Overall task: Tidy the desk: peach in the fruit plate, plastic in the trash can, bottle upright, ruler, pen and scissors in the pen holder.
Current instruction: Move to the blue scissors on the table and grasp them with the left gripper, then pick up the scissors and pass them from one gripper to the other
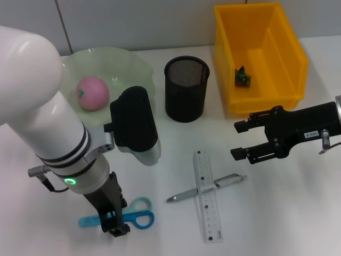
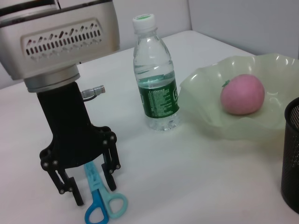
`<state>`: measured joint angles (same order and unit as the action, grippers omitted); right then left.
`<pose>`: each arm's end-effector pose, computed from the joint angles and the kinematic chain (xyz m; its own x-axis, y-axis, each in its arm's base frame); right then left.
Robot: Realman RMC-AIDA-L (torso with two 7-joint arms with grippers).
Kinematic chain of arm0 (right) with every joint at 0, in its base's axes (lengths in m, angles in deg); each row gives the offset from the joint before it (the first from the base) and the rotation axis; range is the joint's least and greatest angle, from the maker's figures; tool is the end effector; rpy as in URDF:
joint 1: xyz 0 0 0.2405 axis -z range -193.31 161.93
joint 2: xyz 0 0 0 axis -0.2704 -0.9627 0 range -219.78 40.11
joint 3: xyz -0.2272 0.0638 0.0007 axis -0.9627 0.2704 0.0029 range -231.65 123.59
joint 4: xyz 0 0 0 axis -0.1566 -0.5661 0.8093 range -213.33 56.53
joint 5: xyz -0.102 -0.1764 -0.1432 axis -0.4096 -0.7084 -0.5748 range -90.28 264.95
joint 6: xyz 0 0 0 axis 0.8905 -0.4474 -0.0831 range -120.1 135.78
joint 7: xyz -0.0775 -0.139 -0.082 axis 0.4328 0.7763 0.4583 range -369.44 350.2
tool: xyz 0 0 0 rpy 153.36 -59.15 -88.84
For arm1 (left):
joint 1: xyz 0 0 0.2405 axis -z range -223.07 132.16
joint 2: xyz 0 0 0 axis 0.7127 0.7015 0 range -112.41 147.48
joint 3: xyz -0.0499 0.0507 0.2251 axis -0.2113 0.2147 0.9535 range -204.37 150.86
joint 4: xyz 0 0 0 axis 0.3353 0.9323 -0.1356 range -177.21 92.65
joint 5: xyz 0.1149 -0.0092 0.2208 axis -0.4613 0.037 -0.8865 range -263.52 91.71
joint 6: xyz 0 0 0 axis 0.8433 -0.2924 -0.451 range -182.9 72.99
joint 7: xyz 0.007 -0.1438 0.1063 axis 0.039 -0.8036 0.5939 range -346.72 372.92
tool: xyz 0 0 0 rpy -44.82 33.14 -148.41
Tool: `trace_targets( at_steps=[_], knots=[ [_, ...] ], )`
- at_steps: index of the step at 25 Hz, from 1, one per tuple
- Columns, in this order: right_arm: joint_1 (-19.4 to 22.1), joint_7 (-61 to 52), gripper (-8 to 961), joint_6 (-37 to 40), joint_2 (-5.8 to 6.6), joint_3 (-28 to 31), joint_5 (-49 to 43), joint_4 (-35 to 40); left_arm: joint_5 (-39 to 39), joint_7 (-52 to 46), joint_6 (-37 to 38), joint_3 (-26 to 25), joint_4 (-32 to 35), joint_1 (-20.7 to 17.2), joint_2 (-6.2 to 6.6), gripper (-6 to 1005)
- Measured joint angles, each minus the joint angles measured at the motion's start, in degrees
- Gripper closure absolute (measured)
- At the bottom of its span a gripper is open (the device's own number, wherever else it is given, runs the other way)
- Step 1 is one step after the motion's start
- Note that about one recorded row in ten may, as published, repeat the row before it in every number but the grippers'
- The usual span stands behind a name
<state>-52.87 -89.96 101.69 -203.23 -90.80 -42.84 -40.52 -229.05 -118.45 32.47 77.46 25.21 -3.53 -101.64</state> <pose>0.2633 0.3780 0.0095 0.9145 -0.3106 -0.2590 -0.3494 -0.9294 -0.1191 -0.1484 0.3360 -0.1170 0.8122 0.1123 -0.5725 0.1077 -0.9933 -0.0422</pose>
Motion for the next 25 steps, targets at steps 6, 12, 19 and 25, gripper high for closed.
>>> trace_targets(
  at_steps=[6, 12, 19, 25],
  knots=[
    [0.0, 0.0, 197, 0.01, 0.02, -0.05, 0.0, 0.0, 0.0, 0.22, -0.26, 0.94, 0.03, -0.09, 0.0, 501],
    [0.0, -0.01, 199, -0.08, 0.02, -0.06, 0.0, 0.0, -0.23, 0.35, -1.03, 1.31, 0.08, -0.35, 0.0, 515],
    [0.0, 0.0, 202, 0.05, 0.02, -0.05, 0.0, 0.27, -0.76, 0.5, -1.88, 2.32, 0.07, -0.53, -0.01, 579],
    [-0.17, -0.32, 204, 0.44, 0.07, 0.31, 0.36, 0.58, -0.9, 0.02, 1.19, -2.5, 4.76, -1.97, 0.27, 710]
  ],
)
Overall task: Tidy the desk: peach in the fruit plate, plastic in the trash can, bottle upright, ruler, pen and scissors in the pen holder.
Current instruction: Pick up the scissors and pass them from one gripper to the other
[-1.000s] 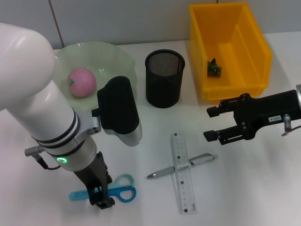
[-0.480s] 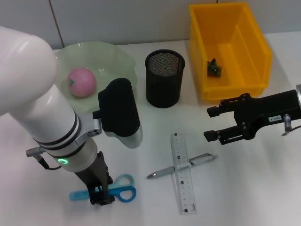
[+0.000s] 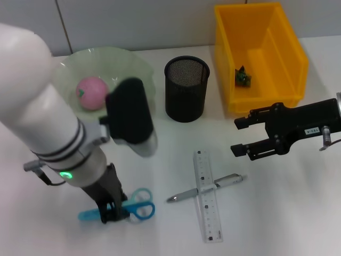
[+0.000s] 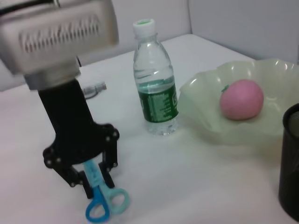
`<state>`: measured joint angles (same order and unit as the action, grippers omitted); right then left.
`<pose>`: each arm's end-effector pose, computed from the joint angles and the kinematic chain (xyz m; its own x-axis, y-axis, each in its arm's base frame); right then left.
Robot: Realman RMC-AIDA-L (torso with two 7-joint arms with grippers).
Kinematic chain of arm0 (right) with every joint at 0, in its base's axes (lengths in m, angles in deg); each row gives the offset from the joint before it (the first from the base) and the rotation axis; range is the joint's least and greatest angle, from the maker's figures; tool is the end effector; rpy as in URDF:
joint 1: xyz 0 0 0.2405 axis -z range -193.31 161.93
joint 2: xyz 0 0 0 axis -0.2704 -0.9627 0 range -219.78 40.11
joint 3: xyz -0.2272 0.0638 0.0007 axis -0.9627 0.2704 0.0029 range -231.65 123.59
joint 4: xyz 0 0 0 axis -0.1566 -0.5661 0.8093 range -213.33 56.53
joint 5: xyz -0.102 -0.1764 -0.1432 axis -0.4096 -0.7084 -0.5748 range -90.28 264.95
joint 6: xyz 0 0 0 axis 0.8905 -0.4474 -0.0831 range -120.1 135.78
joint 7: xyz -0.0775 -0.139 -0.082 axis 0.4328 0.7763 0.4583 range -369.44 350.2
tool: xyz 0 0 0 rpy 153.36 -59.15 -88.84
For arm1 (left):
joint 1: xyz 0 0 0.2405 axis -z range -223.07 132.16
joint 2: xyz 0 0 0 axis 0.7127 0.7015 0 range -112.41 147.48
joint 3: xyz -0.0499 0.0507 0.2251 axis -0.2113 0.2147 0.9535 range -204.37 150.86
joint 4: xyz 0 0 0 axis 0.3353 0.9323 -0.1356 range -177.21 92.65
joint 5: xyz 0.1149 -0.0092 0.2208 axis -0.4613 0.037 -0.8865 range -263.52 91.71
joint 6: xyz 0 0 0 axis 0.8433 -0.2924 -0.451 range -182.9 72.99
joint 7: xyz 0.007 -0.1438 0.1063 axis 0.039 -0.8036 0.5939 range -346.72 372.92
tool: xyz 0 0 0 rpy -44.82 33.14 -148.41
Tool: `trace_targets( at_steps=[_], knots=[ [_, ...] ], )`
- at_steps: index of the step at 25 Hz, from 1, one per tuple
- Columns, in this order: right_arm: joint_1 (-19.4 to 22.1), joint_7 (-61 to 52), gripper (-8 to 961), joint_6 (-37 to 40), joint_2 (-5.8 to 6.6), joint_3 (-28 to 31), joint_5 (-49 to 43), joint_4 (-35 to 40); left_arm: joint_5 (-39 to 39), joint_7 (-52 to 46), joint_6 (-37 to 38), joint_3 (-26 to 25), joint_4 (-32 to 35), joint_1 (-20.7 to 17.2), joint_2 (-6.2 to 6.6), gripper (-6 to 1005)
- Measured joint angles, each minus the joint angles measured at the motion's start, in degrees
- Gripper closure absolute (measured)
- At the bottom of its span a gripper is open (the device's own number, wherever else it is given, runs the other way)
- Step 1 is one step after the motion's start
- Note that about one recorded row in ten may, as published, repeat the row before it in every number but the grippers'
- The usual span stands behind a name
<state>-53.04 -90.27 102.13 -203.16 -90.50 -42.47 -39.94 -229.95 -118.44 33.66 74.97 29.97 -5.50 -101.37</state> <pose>0.2601 0.3800 0.0131 0.9140 -0.3048 -0.2676 -0.3462 -0.9300 -0.1232 -0.1396 0.3410 -0.1028 0.8338 0.1262 -0.5375 0.0984 -0.9919 -0.0801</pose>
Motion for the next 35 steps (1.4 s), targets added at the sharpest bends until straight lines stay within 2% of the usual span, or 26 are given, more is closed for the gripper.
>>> trace_targets(
  at_steps=[1, 5, 8, 10, 13, 14, 15, 16, 20, 22, 26, 32, 34, 35],
  knots=[
    [0.0, -0.11, 205, 0.05, 0.06, 0.27, 0.07, 0.1, 0.0, 0.0, 0.0, 0.0, 0.0, 0.0, 0.0, 727],
    [0.28, -1.67, 206, 1.81, 1.05, 2.89, 2.4, 0.34, 3.02, 0.78, 4.31, -11.57, 7.34, -3.6, 0.21, 742],
    [0.71, -2.64, 208, 2.98, 1.34, 4.38, 3.42, 0.81, 9.73, 2.2, 6.13, -21.13, 10.72, -7.05, 0.33, 741],
    [1.23, -4.62, 209, 4.32, 1.48, 6.24, 3.98, 1.82, 15.07, 3.07, 6.15, -26.38, 11.05, -9.09, 0.35, 740],
    [1.48, -5.76, 210, 5.14, 1.66, 7.32, 4.0, 2.09, 23.44, 5.05, 5.85, -30.94, 9.44, -11.68, 0.33, 739],
    [1.56, -6.26, 210, 5.57, 1.78, 7.75, 4.01, 2.13, 29.96, 6.83, 5.42, -32.48, 7.18, -13.37, 0.33, 739],
    [1.62, -6.92, 211, 6.03, 1.89, 8.12, 4.04, 2.11, 35.21, 8.54, 4.82, -32.82, 4.8, -14.54, 0.32, 738],
    [1.62, -6.92, 211, 6.03, 1.89, 8.12, 4.04, 2.11, 35.21, 8.54, 4.82, -32.82, 4.8, -14.54, 0.32, 738],
    [2.26, -7.14, 213, 6.24, 1.92, 8.21, 4.07, 1.66, 47.64, 15.19, 2.08, -31.96, -2.22, -16.84, 0.15, 737],
    [2.41, -7.14, 213, 6.26, 1.92, 8.23, 4.07, 1.63, 50.6, 17.21, 1.72, -31.41, -4.4, -16.88, 0.13, 736],
    [2.89, -7.19, 215, 6.83, 1.87, 8.15, 3.79, 1.61, 57.64, 23.68, 0.83, -29.21, -12.53, -15.43, 0.11, 735],
    [4.12, -7.21, 218, 6.64, 1.9, 7.97, 3.64, 1.61, 64.03, 32.68, -2.8, -26.61, -20.07, -13.87, -0.15, 732],
    [4.4, -7.19, 218, 6.44, 1.93, 7.96, 3.57, 1.62, 68.75, 37.36, -3.2, -25.94, -23.45, -13.58, -0.13, 732],
    [4.49, -7.1, 219, 6.36, 1.94, 7.97, 3.55, 1.61, 73.64, 42.34, -3.34, -25.67, -26.95, -13.43, -0.16, 731]
  ],
)
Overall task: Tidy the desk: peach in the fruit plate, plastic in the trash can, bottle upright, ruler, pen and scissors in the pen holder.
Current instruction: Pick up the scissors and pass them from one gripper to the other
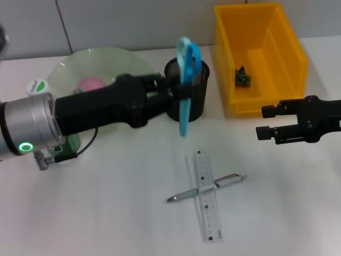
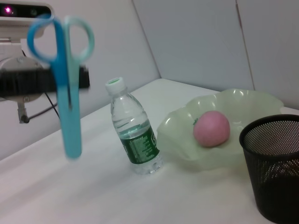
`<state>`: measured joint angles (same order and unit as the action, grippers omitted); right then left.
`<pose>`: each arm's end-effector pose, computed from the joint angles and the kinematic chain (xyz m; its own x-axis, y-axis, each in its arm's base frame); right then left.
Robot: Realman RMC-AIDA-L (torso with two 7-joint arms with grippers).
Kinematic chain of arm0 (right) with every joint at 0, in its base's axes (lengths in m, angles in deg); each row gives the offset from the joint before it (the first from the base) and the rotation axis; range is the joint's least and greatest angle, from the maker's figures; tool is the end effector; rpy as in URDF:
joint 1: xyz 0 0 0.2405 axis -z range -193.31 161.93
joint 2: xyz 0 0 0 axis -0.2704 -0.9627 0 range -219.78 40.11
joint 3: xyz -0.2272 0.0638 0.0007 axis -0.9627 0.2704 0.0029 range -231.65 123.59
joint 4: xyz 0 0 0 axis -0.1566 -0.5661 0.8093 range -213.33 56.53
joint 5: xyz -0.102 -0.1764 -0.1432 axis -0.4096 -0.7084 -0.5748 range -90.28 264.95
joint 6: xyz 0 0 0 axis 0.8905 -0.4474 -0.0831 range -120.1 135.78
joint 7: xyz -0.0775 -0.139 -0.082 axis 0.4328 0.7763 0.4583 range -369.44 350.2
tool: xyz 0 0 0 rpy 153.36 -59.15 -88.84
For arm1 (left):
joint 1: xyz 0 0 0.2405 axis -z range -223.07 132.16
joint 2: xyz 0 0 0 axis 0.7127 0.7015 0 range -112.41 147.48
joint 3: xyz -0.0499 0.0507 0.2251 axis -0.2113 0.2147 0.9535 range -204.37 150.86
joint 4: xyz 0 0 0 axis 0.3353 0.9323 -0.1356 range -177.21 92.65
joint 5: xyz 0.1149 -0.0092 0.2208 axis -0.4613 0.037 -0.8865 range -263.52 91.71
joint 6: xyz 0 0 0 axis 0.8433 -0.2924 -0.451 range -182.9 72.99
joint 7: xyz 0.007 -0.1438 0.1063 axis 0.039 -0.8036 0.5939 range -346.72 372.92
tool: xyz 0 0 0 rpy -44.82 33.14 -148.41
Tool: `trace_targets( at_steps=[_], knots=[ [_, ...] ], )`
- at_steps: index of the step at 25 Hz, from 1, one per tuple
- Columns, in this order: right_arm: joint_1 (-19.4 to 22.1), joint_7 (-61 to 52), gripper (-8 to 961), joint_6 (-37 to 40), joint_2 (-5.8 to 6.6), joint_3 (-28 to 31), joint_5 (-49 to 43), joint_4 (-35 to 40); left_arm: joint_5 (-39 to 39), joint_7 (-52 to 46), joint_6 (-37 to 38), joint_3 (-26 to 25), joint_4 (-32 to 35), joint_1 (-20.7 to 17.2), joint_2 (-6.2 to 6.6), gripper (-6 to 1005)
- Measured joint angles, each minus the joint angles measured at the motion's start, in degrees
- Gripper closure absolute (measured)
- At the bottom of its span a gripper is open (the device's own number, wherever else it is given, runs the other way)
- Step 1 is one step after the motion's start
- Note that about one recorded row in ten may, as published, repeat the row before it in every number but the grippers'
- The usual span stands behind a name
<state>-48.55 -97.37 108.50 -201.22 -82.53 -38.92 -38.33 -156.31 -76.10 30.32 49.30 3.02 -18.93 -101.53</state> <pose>0.2784 0.3621 0.0553 0.7894 -0.4400 -0.4280 -0.5253 -0.8450 -0.1000 -0.1321 0.3603 -0.0379 0.5691 0.3341 0.7513 0.3704 -0.9199 0.1285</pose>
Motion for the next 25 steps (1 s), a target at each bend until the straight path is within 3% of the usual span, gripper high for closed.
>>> trace_targets(
  at_steps=[1, 5, 9, 10, 12, 14, 15, 20, 25],
  knots=[
    [0.04, 0.06, 219, -0.07, 0.01, 0.0, 0.0, 0.0, 0.0, 0.0, 0.0, 0.0, 0.0, 0.0, 0.0, 731],
    [0.24, 0.22, 221, -0.15, -0.03, 0.03, -0.04, -0.03, 12.6, 12.41, -0.56, 4.45, -7.82, 0.88, -0.05, 730],
    [0.32, 0.27, 223, -0.17, -0.06, -0.24, -0.04, -0.72, 28.68, 26.07, -4.26, 14.67, -13.63, 2.35, -0.09, 728],
    [0.32, 0.29, 223, -0.19, -0.02, -0.38, -0.04, -1.31, 37.47, 31.47, -7.77, 20.18, -15.21, 3.01, -0.1, 728],
    [0.32, 0.3, 224, -0.26, -0.01, -0.45, -0.05, -1.43, 41.34, 33.46, -9.59, 22.76, -15.64, 3.29, -0.1, 727],
    [0.32, 0.31, 225, -0.6, -0.14, -0.51, -0.09, -1.64, 48.65, 36.91, -13.79, 27.1, -15.89, 3.89, -0.1, 727],
    [0.37, 0.42, 225, -1.33, -0.24, -0.59, -0.13, -2.13, 55.48, 40.35, -19.09, 31.58, -15.67, 4.94, -0.12, 726],
    [0.1, 0.47, 227, -3.3, -0.63, -1.1, -0.3, -2.88, 66.21, 44.67, -29.81, 37.66, -15.43, 8.54, -0.12, 724],
    [-0.54, -0.26, 229, -4.99, -0.77, -2.6, -0.31, -3.04, 70.67, 49.21, -35.88, 41.11, -14.78, 11.26, -0.12, 723]
  ],
)
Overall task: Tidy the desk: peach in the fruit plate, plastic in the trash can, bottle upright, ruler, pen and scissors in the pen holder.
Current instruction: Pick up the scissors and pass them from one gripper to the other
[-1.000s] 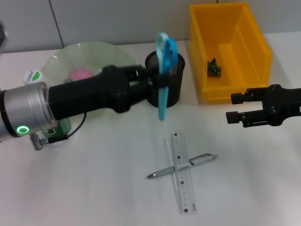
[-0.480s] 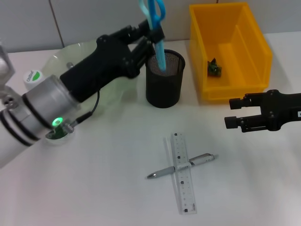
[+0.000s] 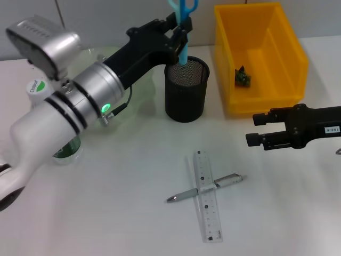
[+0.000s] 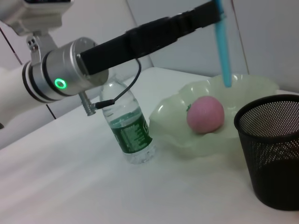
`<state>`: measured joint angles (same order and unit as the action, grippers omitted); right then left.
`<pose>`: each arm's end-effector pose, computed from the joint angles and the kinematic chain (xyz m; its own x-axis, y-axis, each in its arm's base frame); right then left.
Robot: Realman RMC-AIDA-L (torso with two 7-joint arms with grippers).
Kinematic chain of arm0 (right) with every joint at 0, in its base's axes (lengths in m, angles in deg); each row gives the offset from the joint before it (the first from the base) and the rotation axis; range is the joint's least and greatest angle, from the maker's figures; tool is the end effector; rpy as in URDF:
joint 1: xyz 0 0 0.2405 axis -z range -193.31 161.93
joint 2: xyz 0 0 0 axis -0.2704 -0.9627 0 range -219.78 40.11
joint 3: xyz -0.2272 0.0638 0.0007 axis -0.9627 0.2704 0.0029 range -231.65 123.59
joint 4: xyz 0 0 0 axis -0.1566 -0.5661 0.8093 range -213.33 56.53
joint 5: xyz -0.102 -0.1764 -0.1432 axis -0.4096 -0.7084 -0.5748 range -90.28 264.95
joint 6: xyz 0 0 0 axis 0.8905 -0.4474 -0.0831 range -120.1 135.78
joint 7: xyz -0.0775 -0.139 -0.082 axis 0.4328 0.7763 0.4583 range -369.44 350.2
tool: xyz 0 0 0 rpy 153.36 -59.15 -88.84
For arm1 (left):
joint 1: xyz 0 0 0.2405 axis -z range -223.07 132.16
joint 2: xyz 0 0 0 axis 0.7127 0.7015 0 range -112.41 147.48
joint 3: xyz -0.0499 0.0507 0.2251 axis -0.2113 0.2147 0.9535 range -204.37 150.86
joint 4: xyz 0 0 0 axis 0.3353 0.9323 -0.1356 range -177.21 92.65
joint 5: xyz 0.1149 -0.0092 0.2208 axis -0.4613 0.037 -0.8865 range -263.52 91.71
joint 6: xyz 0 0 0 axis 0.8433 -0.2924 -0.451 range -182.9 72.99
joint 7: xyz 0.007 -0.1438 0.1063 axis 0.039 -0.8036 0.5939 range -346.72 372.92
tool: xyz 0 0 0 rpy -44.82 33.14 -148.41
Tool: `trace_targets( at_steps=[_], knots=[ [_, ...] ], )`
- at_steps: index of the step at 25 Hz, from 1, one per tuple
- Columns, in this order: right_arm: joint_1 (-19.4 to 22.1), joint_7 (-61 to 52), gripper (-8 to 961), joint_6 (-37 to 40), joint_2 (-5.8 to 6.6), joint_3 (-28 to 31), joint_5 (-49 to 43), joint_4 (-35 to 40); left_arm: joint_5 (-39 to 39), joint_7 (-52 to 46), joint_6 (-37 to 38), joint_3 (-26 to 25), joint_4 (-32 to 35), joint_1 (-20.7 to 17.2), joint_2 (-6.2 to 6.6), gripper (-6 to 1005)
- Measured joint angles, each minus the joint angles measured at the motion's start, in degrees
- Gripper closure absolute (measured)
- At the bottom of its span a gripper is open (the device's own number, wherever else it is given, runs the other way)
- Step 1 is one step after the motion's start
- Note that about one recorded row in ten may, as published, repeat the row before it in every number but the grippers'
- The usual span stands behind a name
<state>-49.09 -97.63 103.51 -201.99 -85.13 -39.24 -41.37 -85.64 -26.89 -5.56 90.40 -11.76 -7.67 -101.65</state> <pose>0.2832 0.3673 0.0325 0.7811 -0.4773 -0.4026 -0.5563 -0.8248 -0.1013 -0.1144 0.4298 -0.1146 0.5734 0.0759 0.8157 0.5696 -0.7526 -0.3304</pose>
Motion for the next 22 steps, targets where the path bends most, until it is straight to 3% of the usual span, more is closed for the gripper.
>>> trace_targets(
  at_steps=[8, 17, 19, 20, 22],
  knots=[
    [-0.66, -0.49, 232, -0.51, -0.05, -0.19, 0.0, -0.1, 6.54, 4.28, -2.23, 1.29, -0.51, 1.14, 0.01, 720],
    [-0.97, -0.21, 236, -0.81, -0.58, 0.08, 1.39, 0.11, 7.33, 4.13, -1.61, 2.43, -0.28, 0.75, 0.01, 717],
    [-0.28, 0.84, 237, -0.34, -0.88, 0.23, 2.87, 0.45, 7.38, 3.95, -0.9, 2.88, -0.01, 0.31, 0.01, 716],
    [0.79, 2.15, 237, 0.54, -0.86, 0.27, 5.36, 0.48, 6.76, 3.86, 3.06, 4.71, 1.46, -2.97, 0.03, 716],
    [1.33, 2.83, 238, 1.04, -0.72, 0.28, 6.76, 0.37, 6.17, 3.77, 4.65, 5.44, 1.9, -4.47, 0.14, 715]
  ],
)
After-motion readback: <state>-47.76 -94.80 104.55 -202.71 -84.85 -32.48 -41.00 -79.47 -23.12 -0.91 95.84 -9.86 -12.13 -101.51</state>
